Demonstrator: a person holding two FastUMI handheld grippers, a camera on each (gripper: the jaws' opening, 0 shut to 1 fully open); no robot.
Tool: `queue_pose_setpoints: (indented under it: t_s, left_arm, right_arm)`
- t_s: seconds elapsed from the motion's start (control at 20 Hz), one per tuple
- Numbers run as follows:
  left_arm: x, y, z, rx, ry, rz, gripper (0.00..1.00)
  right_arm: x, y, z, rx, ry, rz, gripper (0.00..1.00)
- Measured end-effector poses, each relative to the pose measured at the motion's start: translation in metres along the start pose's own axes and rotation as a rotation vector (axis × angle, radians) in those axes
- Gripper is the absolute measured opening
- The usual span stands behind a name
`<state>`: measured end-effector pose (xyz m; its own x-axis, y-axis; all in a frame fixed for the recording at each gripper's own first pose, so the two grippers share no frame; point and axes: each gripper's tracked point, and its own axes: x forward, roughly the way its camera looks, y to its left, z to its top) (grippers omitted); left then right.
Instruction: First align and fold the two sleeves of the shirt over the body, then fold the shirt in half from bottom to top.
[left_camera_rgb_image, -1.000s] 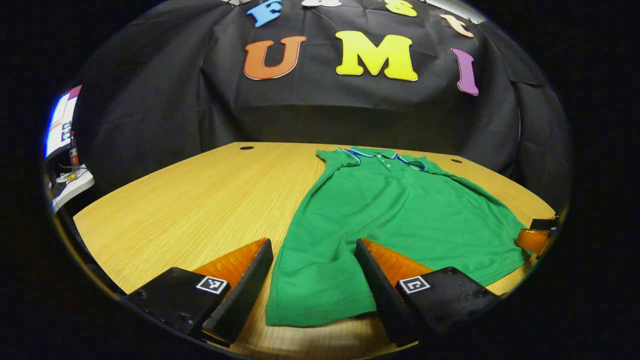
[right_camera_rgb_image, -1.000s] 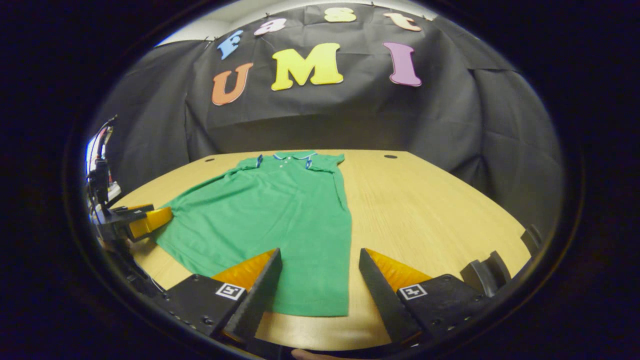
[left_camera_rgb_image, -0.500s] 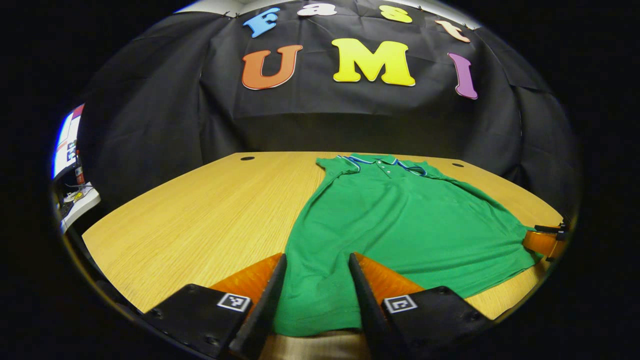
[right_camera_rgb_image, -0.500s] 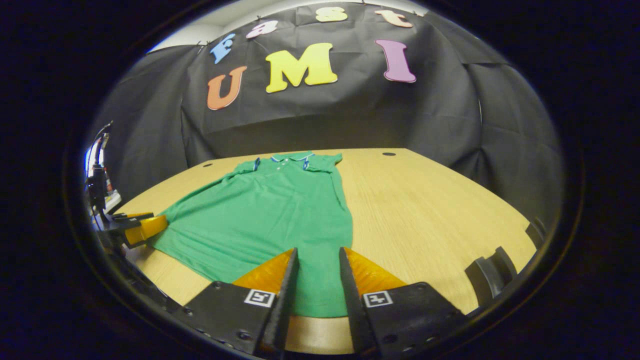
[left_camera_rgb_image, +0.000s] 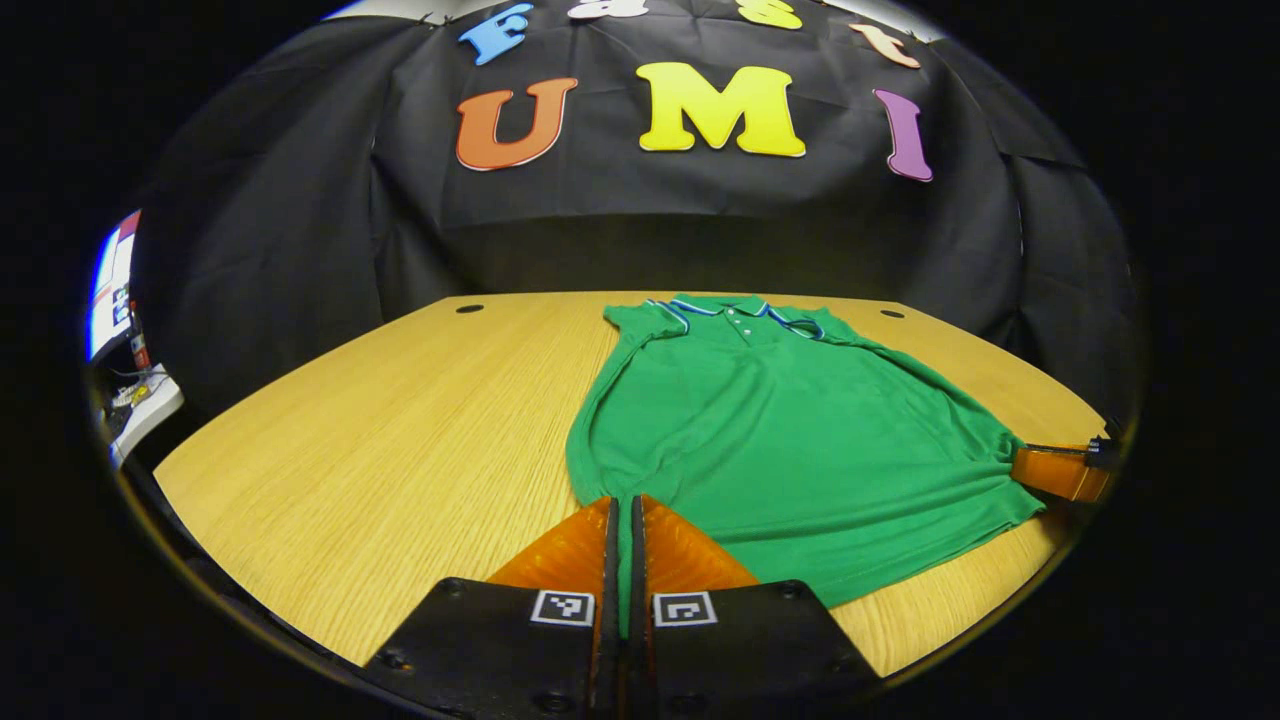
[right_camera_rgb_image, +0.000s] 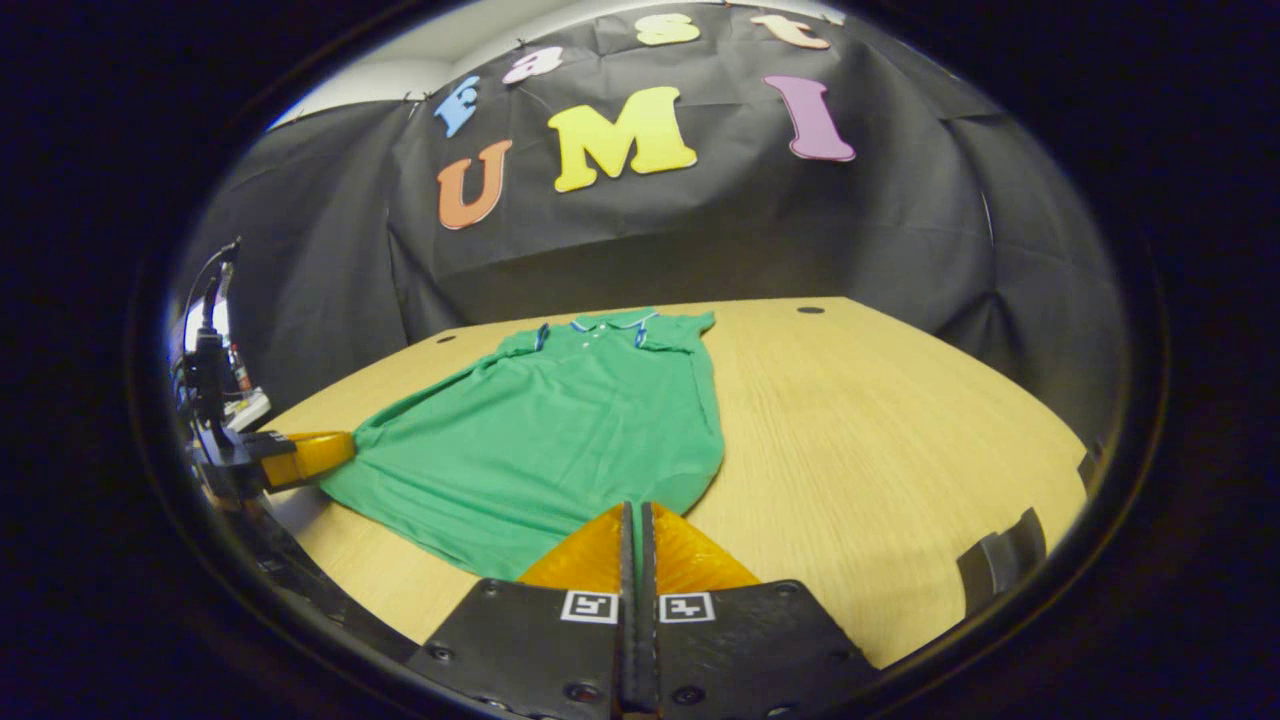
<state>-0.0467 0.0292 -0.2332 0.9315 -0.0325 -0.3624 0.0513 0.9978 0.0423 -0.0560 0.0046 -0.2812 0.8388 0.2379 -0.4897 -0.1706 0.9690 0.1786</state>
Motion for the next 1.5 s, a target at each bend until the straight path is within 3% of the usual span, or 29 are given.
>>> queue_pose_setpoints:
  t_s: [0.35,0.75,0.95,1.1,1.3,1.5]
  left_arm:
    - [-0.015,-0.008,0.061,0.03,-0.127,0.001,0.08]
    - [-0.003,-0.014,0.17,0.137,-0.313,0.03,0.08]
    - [0.021,-0.006,0.205,0.074,-0.332,0.046,0.09]
    - [0.048,0.0,0.235,0.033,-0.352,0.054,0.09]
    - [0.097,0.007,0.265,0.077,-0.388,0.107,0.08]
    - [0.156,0.007,0.273,0.1,-0.381,0.108,0.08]
  right_arm:
    - [-0.019,-0.003,0.061,-0.135,-0.161,-0.012,0.0]
    - [-0.011,-0.004,0.163,-0.137,-0.305,-0.032,0.0]
    - [-0.001,-0.002,0.222,-0.166,-0.372,-0.034,0.0]
    - [0.024,0.003,0.259,-0.19,-0.404,-0.032,0.0]
    - [0.08,0.009,0.295,-0.236,-0.433,-0.052,0.0]
    - [0.148,-0.007,0.32,-0.252,-0.428,-0.116,0.0]
